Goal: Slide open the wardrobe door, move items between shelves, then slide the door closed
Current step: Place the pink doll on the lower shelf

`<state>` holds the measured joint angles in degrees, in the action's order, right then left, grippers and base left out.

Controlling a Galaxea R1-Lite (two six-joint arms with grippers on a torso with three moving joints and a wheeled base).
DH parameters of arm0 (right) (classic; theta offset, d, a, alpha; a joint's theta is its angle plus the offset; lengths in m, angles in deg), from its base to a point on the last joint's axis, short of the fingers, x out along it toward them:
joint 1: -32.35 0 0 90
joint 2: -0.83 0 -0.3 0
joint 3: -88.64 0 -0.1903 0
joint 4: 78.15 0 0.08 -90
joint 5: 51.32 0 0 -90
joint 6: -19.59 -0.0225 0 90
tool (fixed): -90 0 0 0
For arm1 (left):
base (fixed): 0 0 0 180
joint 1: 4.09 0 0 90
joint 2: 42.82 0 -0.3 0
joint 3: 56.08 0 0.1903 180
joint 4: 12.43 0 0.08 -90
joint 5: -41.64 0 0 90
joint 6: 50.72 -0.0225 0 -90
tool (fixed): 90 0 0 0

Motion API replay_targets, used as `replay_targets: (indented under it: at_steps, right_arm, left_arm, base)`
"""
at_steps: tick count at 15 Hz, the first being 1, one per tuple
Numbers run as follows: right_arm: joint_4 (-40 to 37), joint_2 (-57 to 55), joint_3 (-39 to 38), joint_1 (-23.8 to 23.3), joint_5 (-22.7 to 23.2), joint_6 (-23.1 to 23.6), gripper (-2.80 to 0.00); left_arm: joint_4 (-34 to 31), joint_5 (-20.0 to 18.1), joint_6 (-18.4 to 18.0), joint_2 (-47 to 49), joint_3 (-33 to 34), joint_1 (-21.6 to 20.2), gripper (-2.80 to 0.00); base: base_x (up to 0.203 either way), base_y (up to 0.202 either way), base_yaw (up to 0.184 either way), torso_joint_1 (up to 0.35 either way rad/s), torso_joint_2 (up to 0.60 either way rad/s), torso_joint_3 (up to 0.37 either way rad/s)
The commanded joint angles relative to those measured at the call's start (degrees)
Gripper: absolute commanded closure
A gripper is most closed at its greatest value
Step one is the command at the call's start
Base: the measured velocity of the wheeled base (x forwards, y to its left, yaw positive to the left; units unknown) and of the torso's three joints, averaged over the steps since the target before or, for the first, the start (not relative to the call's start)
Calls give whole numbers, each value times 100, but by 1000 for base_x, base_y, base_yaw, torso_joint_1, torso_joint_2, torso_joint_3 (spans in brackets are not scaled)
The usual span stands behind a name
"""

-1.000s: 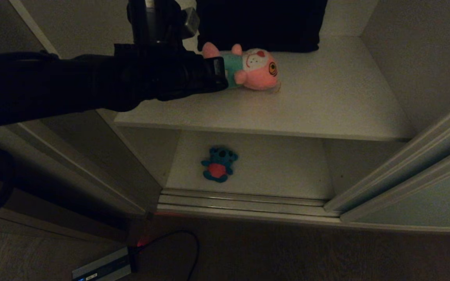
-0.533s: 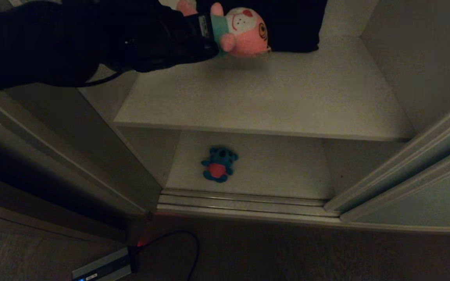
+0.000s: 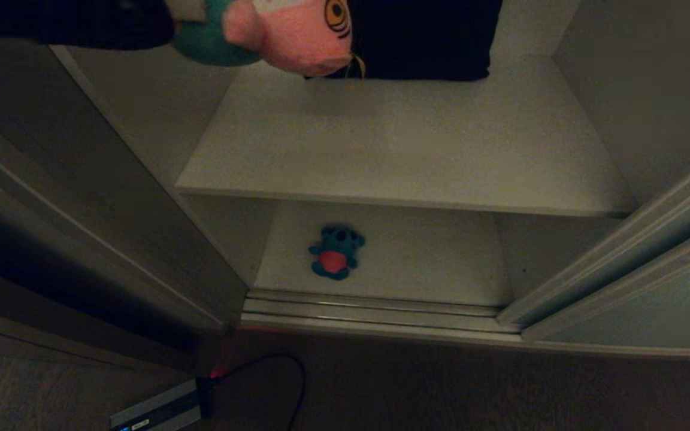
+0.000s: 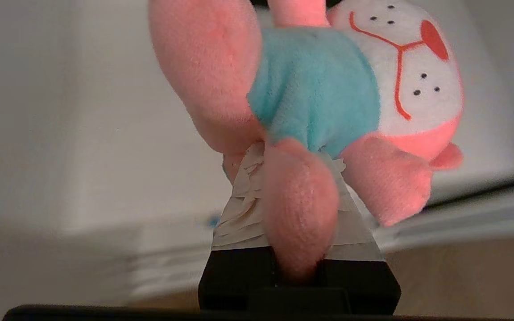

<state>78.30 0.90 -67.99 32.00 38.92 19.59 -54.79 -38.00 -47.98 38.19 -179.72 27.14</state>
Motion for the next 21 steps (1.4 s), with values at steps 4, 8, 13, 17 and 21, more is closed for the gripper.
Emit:
replay_targets:
  at_steps: [4,8,13,17,21]
  right_arm:
    - [1,-7,-18,0,11,0,0]
    - [1,-7,-18,0,7,0,0]
    - [1,0,-18,0,2,0,0]
    - [1,-7,-18,0,2,0,0]
    - [1,-7,-18,0,2,0,0]
  left_arm:
    - [-373,-1248,-471,-2879,2578,-1925,0]
    - [-584,-1651,-557,-4813,4705,-2680,0]
    - [-533,-1583,-655,-7017,6919,-2897,0]
    - [-221,-1068,-713,-8092,8339,-2964,0]
    - [1530,-800,-777,-8110,9675,-2973,0]
  base:
    - [0,0,0,0,0,0]
    - [0,0,0,0,0,0]
    - [0,0,0,0,0,0]
    - [0,0,0,0,0,0]
    - [0,0,0,0,0,0]
